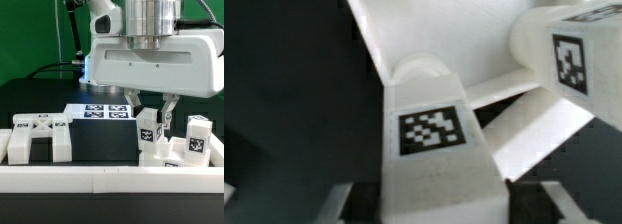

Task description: Assemble chair

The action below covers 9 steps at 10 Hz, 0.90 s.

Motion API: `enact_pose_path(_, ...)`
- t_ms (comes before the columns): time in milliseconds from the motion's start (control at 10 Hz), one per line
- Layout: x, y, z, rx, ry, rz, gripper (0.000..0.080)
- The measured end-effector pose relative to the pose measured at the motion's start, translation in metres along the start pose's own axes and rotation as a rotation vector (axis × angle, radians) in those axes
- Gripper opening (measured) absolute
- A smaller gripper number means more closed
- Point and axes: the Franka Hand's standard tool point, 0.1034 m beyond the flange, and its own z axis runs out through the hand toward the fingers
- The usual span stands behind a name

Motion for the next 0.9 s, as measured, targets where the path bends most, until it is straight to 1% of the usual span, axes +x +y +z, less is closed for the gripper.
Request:
enact_pose_path(100,-0.0005,0.0013,-0.0002,-0.009,0.002,0.028,0.0314)
enact_pose_path(300,-0.0048,0.0079,-0.0013,-0.040,0.003,0.186,0.0315)
enact_pose_path(400,-0.0062,0.0069,-0.0015,-0.040,0.009,0.257,0.0315)
enact_pose_path(600,-0.0075,0.0046,-0.0014,-0.028,0.016,0.415,0.0313)
enact_pose_path(800,-0.0082,0.0041,-0.0012,-0.025,0.013,0.450,0.0313)
enact_pose_path(900,-0.0083,0.0043,-0.0010,-0.027,0.011,0.424,0.0389)
